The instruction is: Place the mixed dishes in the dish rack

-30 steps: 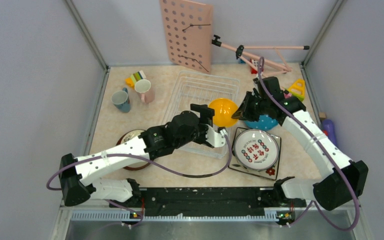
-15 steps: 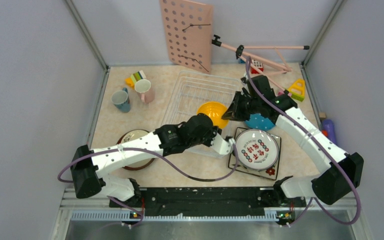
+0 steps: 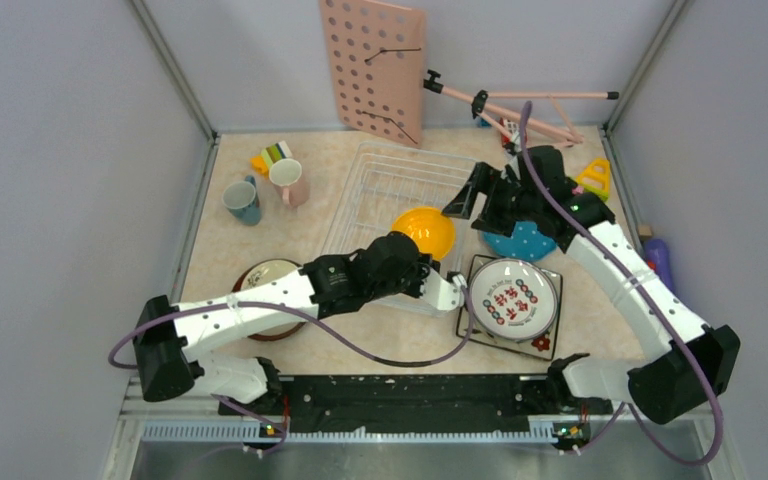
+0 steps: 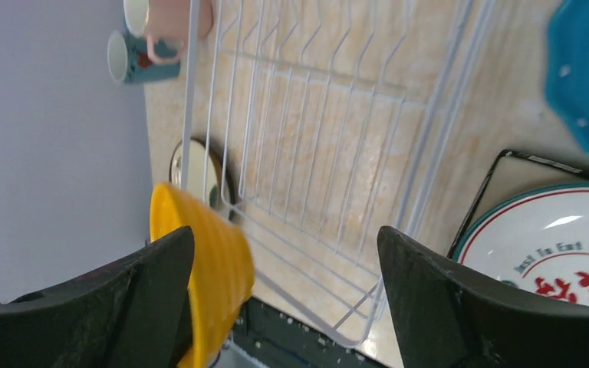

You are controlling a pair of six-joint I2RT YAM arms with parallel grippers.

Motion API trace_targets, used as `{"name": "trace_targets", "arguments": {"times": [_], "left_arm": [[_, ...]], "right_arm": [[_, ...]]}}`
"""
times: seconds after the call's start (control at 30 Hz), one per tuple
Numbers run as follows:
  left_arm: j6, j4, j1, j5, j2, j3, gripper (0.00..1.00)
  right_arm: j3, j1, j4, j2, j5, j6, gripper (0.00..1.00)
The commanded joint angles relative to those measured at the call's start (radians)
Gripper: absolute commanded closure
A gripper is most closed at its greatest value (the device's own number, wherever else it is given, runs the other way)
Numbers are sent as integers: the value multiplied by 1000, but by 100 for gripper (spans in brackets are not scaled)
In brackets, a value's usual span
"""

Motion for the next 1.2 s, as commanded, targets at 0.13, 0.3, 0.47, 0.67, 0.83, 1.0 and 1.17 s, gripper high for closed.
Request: {"name": "trace_targets", "arguments": {"times": [0.13,0.3,0.47,0.67,0.83,1.0,1.17], "left_arm": [[-278,249,27,139,-187,-99,100],[-520,404,88,254,-283,-181,100],[-902,455,284,354,-309,-155,100],[-1209,537,445,526,-304,-156,100],[-1431,558,534,567,-282,-144,100],[-1674,660,635,692,-247,-163,100],[-1979,899,739,793,-194,-220,100]], "right_arm": [[-116,-107,178,-248,135,47,1],[-189,-109,267,-349,196,-8,1],[-236,-109,334,-379,116,-106,2],[-306,-109,413,-386,-6,-181,2],[-357,-109,488,-398,-110,-209,2],[-398,-101,549,-396,-158,-206,2],[-399,-32,571,-385,-136,-232,1]]}}
